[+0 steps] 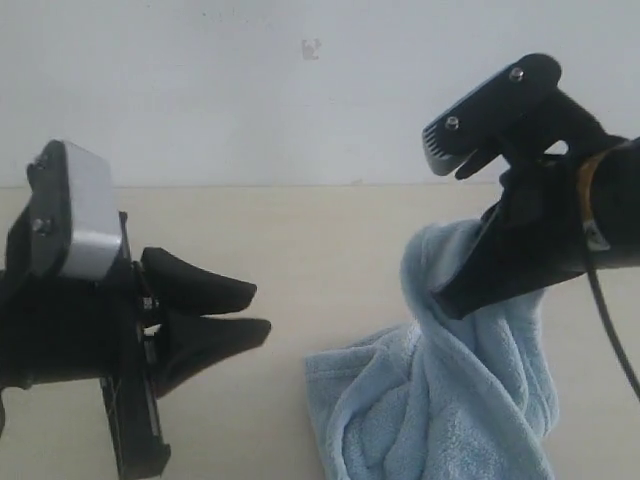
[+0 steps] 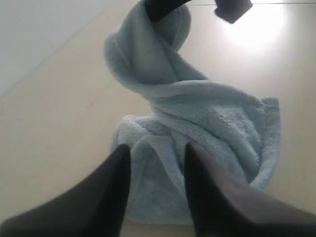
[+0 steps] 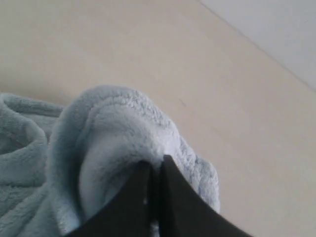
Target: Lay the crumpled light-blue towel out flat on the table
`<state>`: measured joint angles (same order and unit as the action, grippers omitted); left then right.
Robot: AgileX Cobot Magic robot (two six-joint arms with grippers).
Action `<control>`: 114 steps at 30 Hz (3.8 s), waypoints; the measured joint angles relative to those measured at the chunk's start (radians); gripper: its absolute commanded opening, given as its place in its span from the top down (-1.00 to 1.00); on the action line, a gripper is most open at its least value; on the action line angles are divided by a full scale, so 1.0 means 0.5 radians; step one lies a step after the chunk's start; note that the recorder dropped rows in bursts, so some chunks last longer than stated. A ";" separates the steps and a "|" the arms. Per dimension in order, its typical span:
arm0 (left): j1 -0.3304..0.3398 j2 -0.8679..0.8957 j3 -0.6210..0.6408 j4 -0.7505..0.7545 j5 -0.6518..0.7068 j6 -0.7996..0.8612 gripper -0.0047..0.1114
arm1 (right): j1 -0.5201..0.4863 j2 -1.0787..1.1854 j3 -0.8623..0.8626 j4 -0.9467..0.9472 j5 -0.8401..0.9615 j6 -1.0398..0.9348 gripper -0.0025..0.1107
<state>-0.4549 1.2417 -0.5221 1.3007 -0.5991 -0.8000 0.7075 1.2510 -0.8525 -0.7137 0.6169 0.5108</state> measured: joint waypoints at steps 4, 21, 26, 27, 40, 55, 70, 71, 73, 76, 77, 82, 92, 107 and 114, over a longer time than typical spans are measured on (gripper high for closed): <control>-0.087 0.101 0.000 0.004 -0.059 -0.008 -0.07 | -0.005 0.089 0.010 0.097 0.022 -0.008 0.96; -0.127 0.847 -0.020 -0.582 -0.218 -0.667 -0.11 | -0.678 0.371 -0.026 2.068 0.194 -1.606 0.96; -0.127 1.000 -0.071 -0.538 -0.375 -0.803 -0.11 | -0.680 0.371 -0.026 2.186 0.129 -1.646 0.96; -0.127 1.023 -0.075 -0.538 -0.383 -0.807 -0.11 | -0.680 0.371 -0.026 2.208 0.119 -1.646 0.96; -0.127 1.253 -0.252 -0.359 -0.405 -0.823 0.84 | -0.683 0.376 -0.026 2.406 0.088 -1.700 0.96; -0.127 0.574 -0.313 0.087 0.707 -0.931 0.85 | -0.689 0.376 -0.026 1.841 0.018 -1.640 0.08; -0.127 -0.105 -0.266 0.291 2.619 -0.901 0.68 | -0.689 0.376 -0.026 2.089 0.002 -1.629 -0.19; -0.127 -0.081 -0.266 0.370 2.652 -0.884 0.58 | -0.689 0.376 -0.026 2.105 0.006 -1.625 -0.19; -0.127 -0.040 -0.266 0.529 2.728 -0.864 0.31 | -0.689 0.376 -0.026 2.117 0.010 -1.625 -0.19; -0.109 0.041 -0.266 0.746 2.789 -0.854 -0.14 | -0.689 0.376 -0.026 2.129 0.014 -1.625 -0.19; -0.101 0.072 -0.266 0.795 2.793 -0.854 -0.27 | -0.689 0.376 -0.026 2.129 0.014 -1.625 -0.19; -0.083 0.185 -0.266 0.861 2.761 -1.109 -0.44 | -0.689 0.376 -0.026 2.153 0.010 -1.625 -0.19; -0.227 0.180 -0.265 0.845 0.836 -1.634 -0.02 | -0.689 0.376 -0.026 2.402 -0.032 -1.709 -0.19; -0.270 0.601 -0.057 0.896 1.340 -0.633 -0.43 | -0.689 0.376 -0.026 2.427 -0.019 -1.726 -0.19; -0.273 0.703 -0.013 0.899 1.600 -0.438 -0.30 | -0.689 0.376 -0.026 2.456 -0.016 -1.730 -0.19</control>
<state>-0.5914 1.5935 -0.5288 1.7503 0.2010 -1.0193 0.3629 1.4390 -0.8654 0.5145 0.6091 -0.3543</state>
